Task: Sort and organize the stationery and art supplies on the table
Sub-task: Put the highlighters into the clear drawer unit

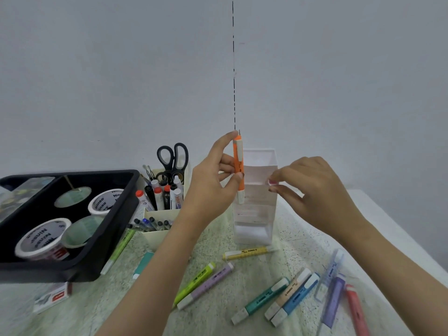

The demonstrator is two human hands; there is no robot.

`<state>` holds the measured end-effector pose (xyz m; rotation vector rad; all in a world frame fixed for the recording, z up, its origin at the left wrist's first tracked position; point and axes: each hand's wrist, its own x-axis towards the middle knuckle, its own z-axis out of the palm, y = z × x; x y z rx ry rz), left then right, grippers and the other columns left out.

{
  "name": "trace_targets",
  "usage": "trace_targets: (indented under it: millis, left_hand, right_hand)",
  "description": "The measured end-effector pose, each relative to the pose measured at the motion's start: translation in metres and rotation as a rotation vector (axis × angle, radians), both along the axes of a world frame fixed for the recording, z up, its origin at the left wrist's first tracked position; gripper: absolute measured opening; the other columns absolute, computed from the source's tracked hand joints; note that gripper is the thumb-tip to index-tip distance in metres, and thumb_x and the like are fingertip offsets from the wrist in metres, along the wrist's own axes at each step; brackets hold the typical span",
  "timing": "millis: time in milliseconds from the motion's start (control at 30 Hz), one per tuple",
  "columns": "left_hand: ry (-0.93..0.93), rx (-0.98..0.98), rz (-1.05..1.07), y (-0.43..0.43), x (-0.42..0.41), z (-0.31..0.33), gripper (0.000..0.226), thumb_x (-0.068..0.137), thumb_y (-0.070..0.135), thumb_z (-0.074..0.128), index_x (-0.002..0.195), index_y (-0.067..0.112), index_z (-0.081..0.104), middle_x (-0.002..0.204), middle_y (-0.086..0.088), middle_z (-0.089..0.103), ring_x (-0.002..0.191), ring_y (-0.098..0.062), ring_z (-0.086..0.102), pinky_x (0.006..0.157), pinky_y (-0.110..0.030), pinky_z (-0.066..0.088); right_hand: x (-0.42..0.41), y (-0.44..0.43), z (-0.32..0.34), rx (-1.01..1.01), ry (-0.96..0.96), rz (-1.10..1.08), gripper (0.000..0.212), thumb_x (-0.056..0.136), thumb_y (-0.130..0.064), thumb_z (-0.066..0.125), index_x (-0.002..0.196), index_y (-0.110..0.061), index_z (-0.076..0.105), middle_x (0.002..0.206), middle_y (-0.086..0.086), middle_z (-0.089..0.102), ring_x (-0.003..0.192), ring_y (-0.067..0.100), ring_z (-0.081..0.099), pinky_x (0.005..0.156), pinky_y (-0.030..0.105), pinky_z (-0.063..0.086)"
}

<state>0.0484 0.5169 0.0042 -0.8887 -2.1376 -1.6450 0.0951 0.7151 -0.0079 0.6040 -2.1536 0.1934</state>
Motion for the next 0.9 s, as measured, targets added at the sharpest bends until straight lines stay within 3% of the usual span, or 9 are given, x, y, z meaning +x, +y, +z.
trace_targets:
  millis: [100, 200, 267, 333, 433, 567, 633, 767, 900]
  left_hand:
    - [-0.003, -0.006, 0.004, 0.000, 0.000, 0.000, 0.069, 0.083, -0.007, 0.060, 0.129, 0.041, 0.042, 0.084, 0.001, 0.059, 0.080, -0.008, 0.062, 0.085, -0.017, 0.051]
    - [-0.009, -0.012, 0.009, 0.000, 0.001, 0.002, 0.068, 0.083, -0.007, 0.059, 0.129, 0.040, 0.043, 0.084, 0.000, 0.058, 0.079, -0.009, 0.062, 0.084, -0.016, 0.052]
    - [-0.013, 0.010, 0.015, 0.000, 0.003, 0.008, 0.068, 0.083, -0.008, 0.060, 0.125, 0.042, 0.044, 0.084, -0.001, 0.059, 0.075, -0.008, 0.062, 0.077, -0.016, 0.053]
    - [-0.005, 0.088, 0.023, 0.002, 0.005, 0.016, 0.067, 0.082, -0.008, 0.061, 0.118, 0.047, 0.044, 0.084, -0.002, 0.060, 0.071, -0.006, 0.064, 0.071, -0.016, 0.053]
    - [0.065, 0.227, 0.013, 0.005, 0.010, 0.027, 0.067, 0.081, -0.008, 0.064, 0.114, 0.047, 0.044, 0.084, 0.000, 0.063, 0.074, -0.010, 0.068, 0.074, -0.022, 0.055]
    - [0.210, 0.159, -0.009, 0.013, 0.013, 0.019, 0.061, 0.080, -0.012, 0.063, 0.111, 0.039, 0.047, 0.089, -0.007, 0.064, 0.077, -0.011, 0.069, 0.078, -0.023, 0.055]
    - [0.253, 0.057, -0.025, 0.016, 0.010, 0.007, 0.059, 0.081, -0.013, 0.062, 0.114, 0.033, 0.043, 0.089, -0.003, 0.062, 0.078, -0.010, 0.068, 0.079, -0.024, 0.055]
    - [0.330, -0.114, -0.023, 0.019, 0.006, -0.014, 0.052, 0.084, -0.006, 0.061, 0.118, 0.027, 0.040, 0.090, 0.002, 0.061, 0.087, -0.013, 0.067, 0.081, -0.037, 0.056]
    - [0.460, -0.326, 0.108, 0.023, 0.006, -0.021, 0.054, 0.083, 0.002, 0.062, 0.121, 0.028, 0.033, 0.093, 0.006, 0.067, 0.077, -0.019, 0.065, 0.068, -0.039, 0.055]
  right_hand:
    - [-0.003, 0.002, -0.008, -0.033, -0.012, -0.015, 0.012, 0.087, -0.021, 0.060, 0.086, -0.013, 0.069, 0.091, -0.002, 0.068, 0.083, 0.020, 0.057, 0.075, 0.029, 0.039]
    - [-0.003, 0.003, -0.018, -0.146, -0.078, -0.041, 0.013, 0.089, -0.024, 0.060, 0.093, -0.016, 0.069, 0.127, 0.008, 0.055, 0.109, 0.021, 0.050, 0.091, 0.029, 0.040]
    - [-0.001, 0.003, -0.023, -0.229, -0.172, -0.008, 0.012, 0.091, -0.025, 0.061, 0.098, -0.017, 0.067, 0.138, 0.008, 0.047, 0.123, 0.018, 0.045, 0.098, 0.024, 0.036]
    - [0.001, 0.001, -0.027, -0.296, -0.236, 0.026, 0.012, 0.090, -0.020, 0.062, 0.102, -0.018, 0.066, 0.138, 0.003, 0.050, 0.125, 0.010, 0.045, 0.098, 0.019, 0.037]
    - [0.003, -0.001, -0.028, -0.373, -0.249, 0.056, 0.016, 0.088, -0.012, 0.064, 0.103, -0.017, 0.066, 0.132, -0.009, 0.049, 0.121, -0.003, 0.046, 0.096, 0.009, 0.037]
    - [0.004, -0.005, -0.028, -0.414, -0.243, 0.075, 0.014, 0.088, -0.010, 0.064, 0.101, -0.016, 0.067, 0.126, -0.014, 0.050, 0.124, 0.001, 0.047, 0.095, 0.010, 0.040]
    - [0.004, -0.006, -0.028, -0.427, -0.246, 0.074, 0.015, 0.088, -0.010, 0.064, 0.101, -0.016, 0.067, 0.127, -0.014, 0.050, 0.127, 0.000, 0.046, 0.095, 0.010, 0.041]
    - [0.002, -0.005, -0.030, -0.420, -0.242, 0.049, 0.015, 0.090, -0.013, 0.062, 0.103, -0.019, 0.066, 0.133, -0.010, 0.052, 0.122, -0.001, 0.048, 0.093, 0.025, 0.046]
    - [0.002, -0.005, -0.033, -0.438, -0.253, 0.069, 0.015, 0.092, -0.013, 0.059, 0.104, -0.022, 0.063, 0.137, -0.006, 0.052, 0.127, 0.005, 0.046, 0.094, 0.040, 0.048]
